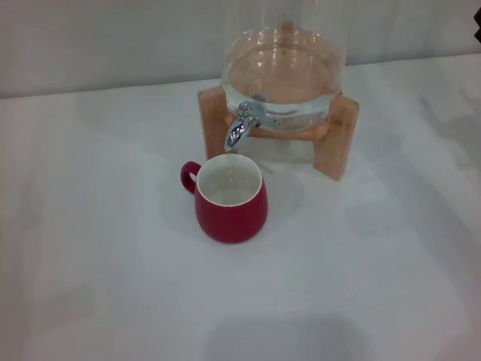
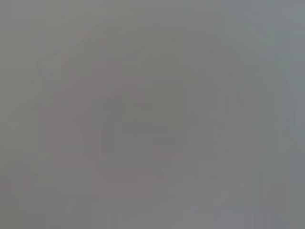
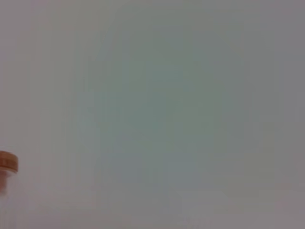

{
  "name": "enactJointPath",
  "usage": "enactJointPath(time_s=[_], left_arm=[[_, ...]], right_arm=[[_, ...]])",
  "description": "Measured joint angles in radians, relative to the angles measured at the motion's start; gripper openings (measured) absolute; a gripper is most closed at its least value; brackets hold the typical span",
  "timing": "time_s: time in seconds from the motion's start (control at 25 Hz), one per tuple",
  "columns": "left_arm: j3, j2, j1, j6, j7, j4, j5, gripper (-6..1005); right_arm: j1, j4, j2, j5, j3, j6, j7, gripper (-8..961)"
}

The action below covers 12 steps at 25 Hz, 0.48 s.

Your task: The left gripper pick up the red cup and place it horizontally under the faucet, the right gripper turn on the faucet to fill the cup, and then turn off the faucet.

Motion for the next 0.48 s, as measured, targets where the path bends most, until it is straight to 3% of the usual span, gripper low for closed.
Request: enactJointPath(time_s=[0.48], left_arm=[[-0.005, 0.002, 0.039, 0.079, 0.000, -0.005, -0.037, 874]], right_arm=[[-0.019, -0.006, 0.016, 0.004, 0.034, -0.005, -0.016, 867]])
